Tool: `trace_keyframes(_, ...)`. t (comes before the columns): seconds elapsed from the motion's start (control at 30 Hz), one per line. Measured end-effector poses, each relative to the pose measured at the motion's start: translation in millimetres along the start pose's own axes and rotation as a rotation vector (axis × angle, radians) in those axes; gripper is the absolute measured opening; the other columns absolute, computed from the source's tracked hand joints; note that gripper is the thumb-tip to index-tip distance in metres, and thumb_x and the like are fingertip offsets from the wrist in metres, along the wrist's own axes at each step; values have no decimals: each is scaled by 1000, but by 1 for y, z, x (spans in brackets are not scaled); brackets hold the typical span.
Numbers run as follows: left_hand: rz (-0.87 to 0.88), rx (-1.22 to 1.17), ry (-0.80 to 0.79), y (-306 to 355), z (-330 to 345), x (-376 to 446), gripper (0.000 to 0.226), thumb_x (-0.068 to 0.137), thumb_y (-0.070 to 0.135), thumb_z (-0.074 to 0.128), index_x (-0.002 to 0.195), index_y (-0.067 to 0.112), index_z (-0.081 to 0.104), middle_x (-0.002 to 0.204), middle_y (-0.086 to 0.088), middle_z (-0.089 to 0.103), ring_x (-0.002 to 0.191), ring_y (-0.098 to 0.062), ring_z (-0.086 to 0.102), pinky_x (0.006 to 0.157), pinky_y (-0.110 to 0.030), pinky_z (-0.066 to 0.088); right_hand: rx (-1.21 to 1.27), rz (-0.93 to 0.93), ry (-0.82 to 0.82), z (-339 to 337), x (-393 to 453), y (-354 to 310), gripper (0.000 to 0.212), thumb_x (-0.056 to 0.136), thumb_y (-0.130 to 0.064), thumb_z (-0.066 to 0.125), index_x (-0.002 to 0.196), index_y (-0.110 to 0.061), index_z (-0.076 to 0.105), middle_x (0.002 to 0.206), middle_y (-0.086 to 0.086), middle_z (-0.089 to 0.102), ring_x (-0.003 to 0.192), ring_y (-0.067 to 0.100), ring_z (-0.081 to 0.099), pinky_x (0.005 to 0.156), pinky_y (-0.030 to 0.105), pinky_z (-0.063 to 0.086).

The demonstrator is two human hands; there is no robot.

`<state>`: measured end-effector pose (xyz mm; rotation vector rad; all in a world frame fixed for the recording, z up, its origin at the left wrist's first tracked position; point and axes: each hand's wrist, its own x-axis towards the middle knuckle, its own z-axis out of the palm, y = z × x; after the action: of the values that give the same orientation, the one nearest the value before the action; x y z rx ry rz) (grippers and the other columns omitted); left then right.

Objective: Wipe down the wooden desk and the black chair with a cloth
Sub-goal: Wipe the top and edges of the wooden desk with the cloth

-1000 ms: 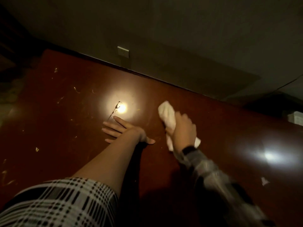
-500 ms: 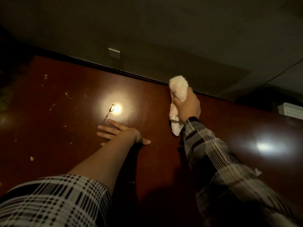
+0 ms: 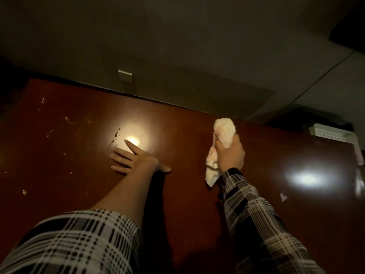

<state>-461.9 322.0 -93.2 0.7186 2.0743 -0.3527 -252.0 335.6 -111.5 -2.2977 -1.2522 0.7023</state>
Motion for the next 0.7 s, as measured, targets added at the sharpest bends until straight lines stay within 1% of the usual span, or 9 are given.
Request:
trace_keyframes(0.07, 58, 36, -39, 13, 7, -3, 164, 43, 52, 88, 132, 14, -45, 139, -25, -44, 133, -40, -35, 108, -57, -13, -34, 63, 33, -14, 15, 11, 44, 89, -39, 59, 119, -10, 48, 117, 14, 58, 108, 33, 54, 80, 37, 43)
trace_keyframes(0.17, 98, 80, -34, 25, 21, 0, 166, 41, 53, 88, 127, 13, -49, 135, -27, -48, 129, -42, -39, 107, -57, -16, -97, 114, 58, -26, 35, 26, 45, 91, -39, 57, 121, -8, 46, 117, 16, 56, 108, 35, 54, 77, 36, 41)
trace_keyframes(0.23, 94, 78, -12, 26, 27, 2, 168, 40, 52, 89, 126, 13, -50, 133, -27, -50, 128, -42, -40, 106, -57, -17, -142, 146, 48, -25, 46, 30, 46, 92, -37, 56, 125, -8, 44, 119, 17, 54, 110, 35, 53, 78, 38, 41)
trace_keyframes(0.33, 97, 60, -32, 29, 28, 6, 167, 41, 49, 90, 125, 12, -50, 130, -28, -52, 126, -44, -42, 104, -59, -17, -234, 180, 30, -16, 56, 28, 47, 91, -37, 58, 126, -11, 43, 120, 16, 53, 109, 36, 53, 83, 43, 43)
trace_keyframes(0.4, 103, 60, -40, 31, 27, 8, 167, 42, 47, 90, 126, 11, -50, 130, -29, -51, 125, -45, -41, 104, -60, -15, -289, 183, 48, -7, 59, 23, 48, 89, -38, 59, 127, -12, 43, 119, 16, 53, 107, 36, 54, 86, 46, 46)
trace_keyframes(0.57, 72, 92, -57, 35, 28, 13, 166, 43, 46, 89, 123, 9, -51, 130, -31, -50, 126, -46, -39, 105, -60, -13, -369, 96, 82, 19, 61, 2, 48, 88, -40, 60, 124, -13, 45, 114, 15, 54, 104, 33, 55, 85, 44, 45)
trace_keyframes(0.63, 66, 101, -52, 36, 29, 14, 167, 43, 47, 90, 122, 8, -52, 130, -31, -50, 126, -47, -39, 105, -61, -13, -391, 43, 56, 31, 56, -12, 47, 86, -41, 61, 123, -15, 47, 114, 13, 54, 104, 32, 54, 86, 43, 43)
trace_keyframes(0.7, 63, 107, -43, 36, 30, 13, 167, 42, 46, 90, 122, 9, -52, 130, -31, -50, 126, -47, -39, 105, -61, -13, -418, -56, 1, 41, 41, -27, 45, 85, -41, 63, 120, -18, 48, 113, 10, 54, 104, 30, 54, 85, 41, 40)
